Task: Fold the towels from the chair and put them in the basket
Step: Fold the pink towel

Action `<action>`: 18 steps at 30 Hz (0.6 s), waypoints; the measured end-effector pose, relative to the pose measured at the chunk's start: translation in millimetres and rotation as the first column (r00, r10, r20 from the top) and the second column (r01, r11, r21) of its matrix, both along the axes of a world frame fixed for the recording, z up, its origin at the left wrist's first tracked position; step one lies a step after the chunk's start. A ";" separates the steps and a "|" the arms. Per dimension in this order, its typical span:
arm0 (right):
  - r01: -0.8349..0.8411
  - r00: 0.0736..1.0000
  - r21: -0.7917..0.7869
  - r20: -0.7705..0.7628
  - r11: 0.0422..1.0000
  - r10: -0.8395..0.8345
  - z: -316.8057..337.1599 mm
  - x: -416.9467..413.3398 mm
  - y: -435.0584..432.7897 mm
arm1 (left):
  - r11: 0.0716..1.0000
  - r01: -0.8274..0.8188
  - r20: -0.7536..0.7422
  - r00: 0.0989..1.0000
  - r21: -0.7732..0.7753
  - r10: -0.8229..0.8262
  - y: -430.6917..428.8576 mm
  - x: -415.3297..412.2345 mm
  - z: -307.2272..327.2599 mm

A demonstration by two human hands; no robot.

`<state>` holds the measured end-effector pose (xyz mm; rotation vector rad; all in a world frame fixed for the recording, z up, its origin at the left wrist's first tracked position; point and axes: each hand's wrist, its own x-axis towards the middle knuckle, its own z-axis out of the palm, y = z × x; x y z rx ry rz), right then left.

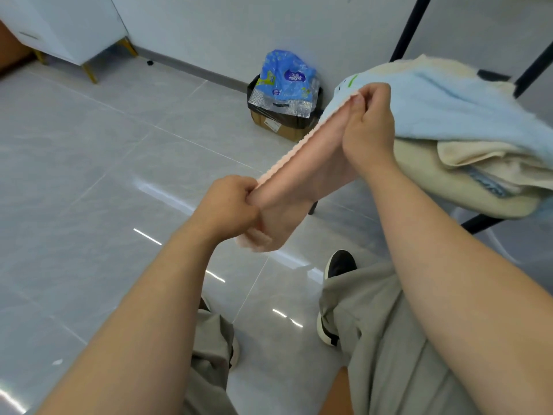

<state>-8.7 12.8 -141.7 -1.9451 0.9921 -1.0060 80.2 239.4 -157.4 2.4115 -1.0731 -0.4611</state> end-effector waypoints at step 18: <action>0.140 0.982 0.056 -0.136 0.988 -0.132 -4.4 -10.9 -11.6 | 0.938 -0.336 0.051 0.939 -0.081 0.341 39.8 40.0 4.0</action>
